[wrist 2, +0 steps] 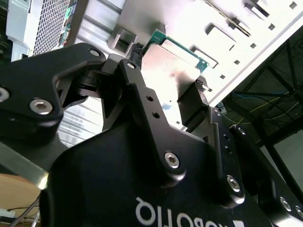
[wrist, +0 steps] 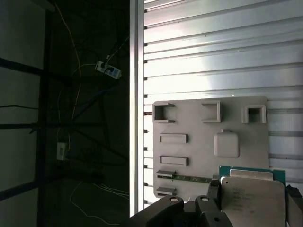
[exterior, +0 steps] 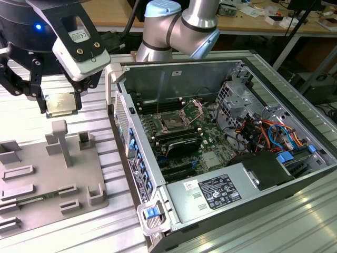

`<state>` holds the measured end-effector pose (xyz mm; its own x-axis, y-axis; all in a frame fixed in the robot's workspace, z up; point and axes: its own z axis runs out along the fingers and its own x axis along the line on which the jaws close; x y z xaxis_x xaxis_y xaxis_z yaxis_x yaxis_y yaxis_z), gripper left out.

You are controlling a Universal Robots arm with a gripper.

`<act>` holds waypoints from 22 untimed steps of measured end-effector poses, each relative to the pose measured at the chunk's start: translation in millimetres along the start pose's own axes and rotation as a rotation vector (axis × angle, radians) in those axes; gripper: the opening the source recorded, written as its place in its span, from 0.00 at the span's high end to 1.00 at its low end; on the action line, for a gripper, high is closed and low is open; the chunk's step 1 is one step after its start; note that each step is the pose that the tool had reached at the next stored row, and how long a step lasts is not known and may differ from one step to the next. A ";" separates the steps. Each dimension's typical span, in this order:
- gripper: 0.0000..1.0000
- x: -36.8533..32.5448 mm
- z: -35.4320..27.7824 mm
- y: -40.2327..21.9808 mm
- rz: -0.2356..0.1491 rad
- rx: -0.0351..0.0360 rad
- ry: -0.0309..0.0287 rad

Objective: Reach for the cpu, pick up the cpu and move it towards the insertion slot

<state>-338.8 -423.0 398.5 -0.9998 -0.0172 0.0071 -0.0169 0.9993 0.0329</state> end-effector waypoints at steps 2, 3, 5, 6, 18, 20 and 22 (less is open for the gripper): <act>0.45 -3.6 0.0 -0.1 0.000 0.0000 0.0000; 0.45 -5.0 0.0 -0.1 0.000 0.0000 0.0000; 0.45 -10.6 -0.1 -0.2 0.000 0.0001 0.0000; 0.45 -11.7 -0.1 -0.2 0.000 0.0000 0.0000; 0.45 -27.9 -0.2 -0.5 0.000 0.0000 0.0000; 0.45 -30.9 -0.3 -0.5 0.000 0.0001 0.0001; 0.45 -34.6 -0.2 -0.6 0.000 0.0000 0.0000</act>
<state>-304.2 -423.0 398.5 -0.9998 -0.0171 0.0071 -0.0169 0.9993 0.0330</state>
